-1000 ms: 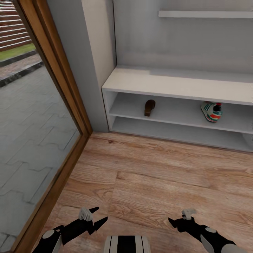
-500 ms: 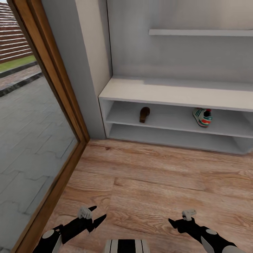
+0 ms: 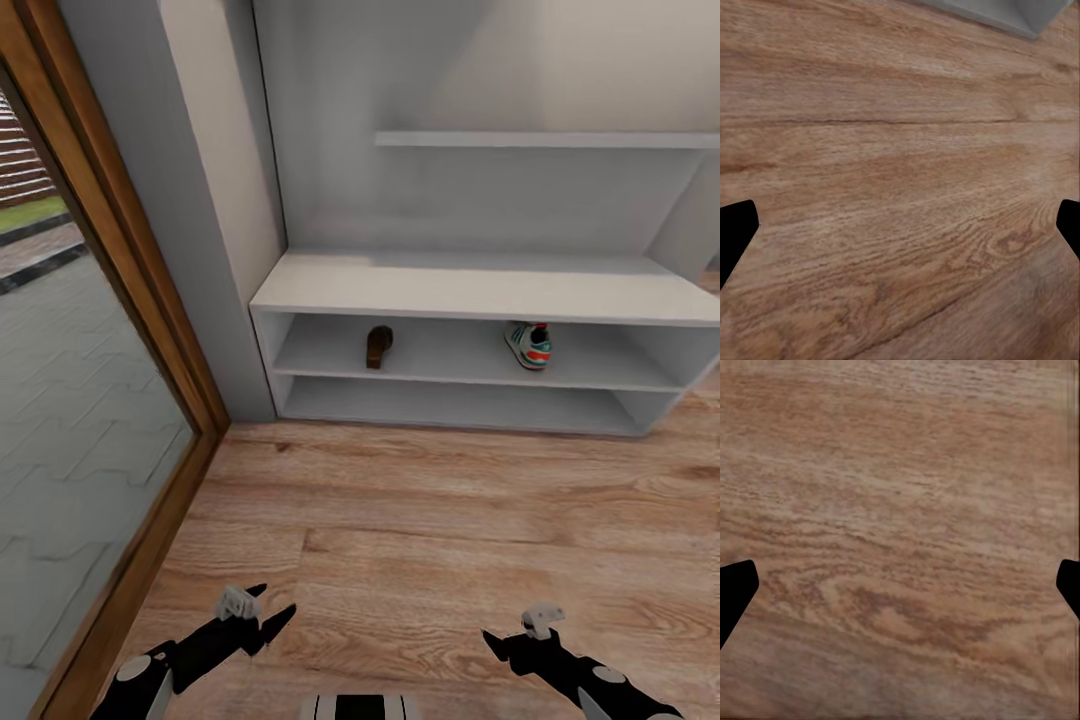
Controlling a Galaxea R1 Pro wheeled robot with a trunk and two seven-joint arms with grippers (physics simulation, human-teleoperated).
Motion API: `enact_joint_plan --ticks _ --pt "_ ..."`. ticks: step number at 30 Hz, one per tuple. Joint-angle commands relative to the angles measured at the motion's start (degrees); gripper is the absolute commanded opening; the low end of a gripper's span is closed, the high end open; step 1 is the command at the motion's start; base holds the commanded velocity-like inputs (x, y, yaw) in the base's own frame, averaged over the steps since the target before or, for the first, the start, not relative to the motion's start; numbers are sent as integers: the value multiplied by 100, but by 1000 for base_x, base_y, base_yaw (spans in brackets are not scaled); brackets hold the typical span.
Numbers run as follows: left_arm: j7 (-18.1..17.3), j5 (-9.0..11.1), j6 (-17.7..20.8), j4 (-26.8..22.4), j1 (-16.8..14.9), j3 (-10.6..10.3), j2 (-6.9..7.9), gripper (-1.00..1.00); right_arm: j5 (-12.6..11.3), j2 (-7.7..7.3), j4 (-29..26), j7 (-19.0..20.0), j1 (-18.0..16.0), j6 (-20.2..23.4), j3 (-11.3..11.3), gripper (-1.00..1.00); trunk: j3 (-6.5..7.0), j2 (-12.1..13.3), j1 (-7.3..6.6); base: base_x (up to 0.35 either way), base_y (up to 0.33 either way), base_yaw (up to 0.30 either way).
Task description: Pick up the two gym shoes and the two sandals from the corridor floor and place them onto the hallstand (shoe rack) in the corridor, making sure they are on the rack and not on the floor. Arrange them so the two gym shoes are next to each other and the two sandals are next to each other.
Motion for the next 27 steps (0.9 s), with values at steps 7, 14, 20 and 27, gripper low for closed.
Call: enact_joint_plan --ticks 7,14,20,27 --pt "145 -53 -61 0 -2 309 -3 100 -65 -32 8 14 267 -211 46 100 193 11 -20 0 0 -210" --pt "379 -72 -140 122 15 984 -9 100 -70 -78 15 10 408 -442 44 100 359 292 -174 0 0 -220" --pt "1650 -123 -1069 997 373 1285 -1 100 -79 -102 17 9 533 -516 37 100 412 332 -196 0 0 -229" --pt "1863 -126 -1422 1083 541 1277 -2 100 -267 -99 17 9 572 -534 37 100 453 332 -196 0 0 -239"
